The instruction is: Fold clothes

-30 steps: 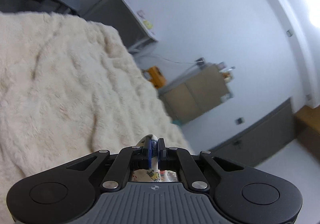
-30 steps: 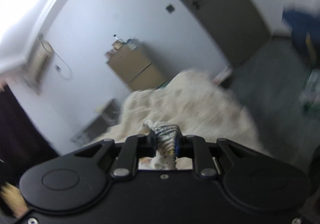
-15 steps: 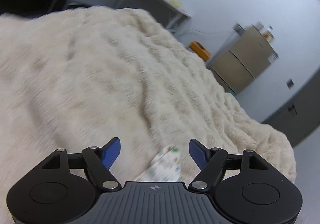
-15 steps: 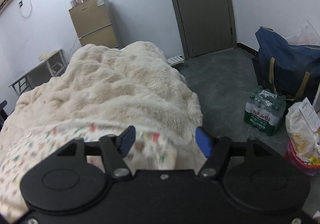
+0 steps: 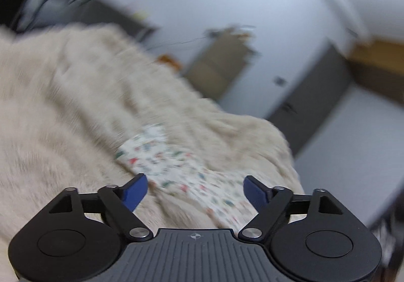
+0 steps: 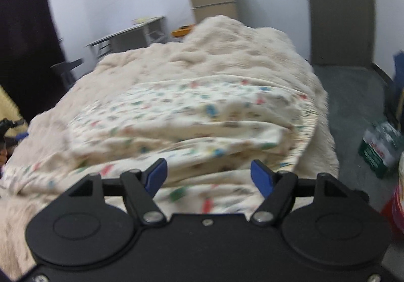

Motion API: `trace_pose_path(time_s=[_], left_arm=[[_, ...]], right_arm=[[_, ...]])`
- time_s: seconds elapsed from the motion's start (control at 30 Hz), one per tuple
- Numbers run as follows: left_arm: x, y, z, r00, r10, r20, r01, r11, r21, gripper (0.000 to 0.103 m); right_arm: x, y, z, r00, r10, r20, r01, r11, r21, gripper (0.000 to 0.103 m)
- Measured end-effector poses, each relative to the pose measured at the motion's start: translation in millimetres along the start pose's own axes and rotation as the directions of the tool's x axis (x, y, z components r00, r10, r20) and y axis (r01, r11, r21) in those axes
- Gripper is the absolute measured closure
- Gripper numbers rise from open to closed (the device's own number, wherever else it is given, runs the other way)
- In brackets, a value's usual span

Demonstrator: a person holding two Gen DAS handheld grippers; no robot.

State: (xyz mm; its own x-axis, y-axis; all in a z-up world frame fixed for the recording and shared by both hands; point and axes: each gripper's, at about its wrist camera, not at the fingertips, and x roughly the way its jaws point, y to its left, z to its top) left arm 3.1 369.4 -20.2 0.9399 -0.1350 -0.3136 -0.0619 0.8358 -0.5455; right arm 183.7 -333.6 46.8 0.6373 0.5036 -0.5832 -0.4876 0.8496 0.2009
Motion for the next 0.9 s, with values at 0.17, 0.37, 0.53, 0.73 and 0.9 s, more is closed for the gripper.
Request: trace_pose_path(time_s=[0.17,0.37,0.53,0.73,0.9], left_arm=[[-36.6,-19.5,-9.6,0.999,-0.022,-0.025,0.027,0.979,0.203,0.011],[-36.2,-41.5,-20.7,0.998,0.004,-0.062,0.017,0.943,0.334,0.011],[-40.0,-91.5,-28.6,0.996,-0.076,-0.045,0.089,0.856,0.510,0.011],[-34.4,-150.2,-38.0,0.978,-0.187,-0.089,0.203,0.774,0.600,0.011],[-6.9,-185.9,-60.7,0.975,-0.139,-0.176,0.223,0.696,0.683,0.011]], right_arm=[[-26.3,17.7,1.0,1.000,0.015,-0.005,-0.015,0.995,-0.100,0.025],[-42.6,26.7,-8.7,0.999,0.005,-0.039,-0.014,0.968,-0.251,0.024],[-60.1,21.7,-24.0,0.998,0.016,-0.056,-0.035,0.932,-0.360,0.024],[-69.4,18.6,-60.7,0.990,0.002,-0.141,-0.078,0.844,-0.531,0.026],[-53.2,39.8,-79.8,0.990,-0.029,-0.136,-0.066,0.762,-0.644,0.030]])
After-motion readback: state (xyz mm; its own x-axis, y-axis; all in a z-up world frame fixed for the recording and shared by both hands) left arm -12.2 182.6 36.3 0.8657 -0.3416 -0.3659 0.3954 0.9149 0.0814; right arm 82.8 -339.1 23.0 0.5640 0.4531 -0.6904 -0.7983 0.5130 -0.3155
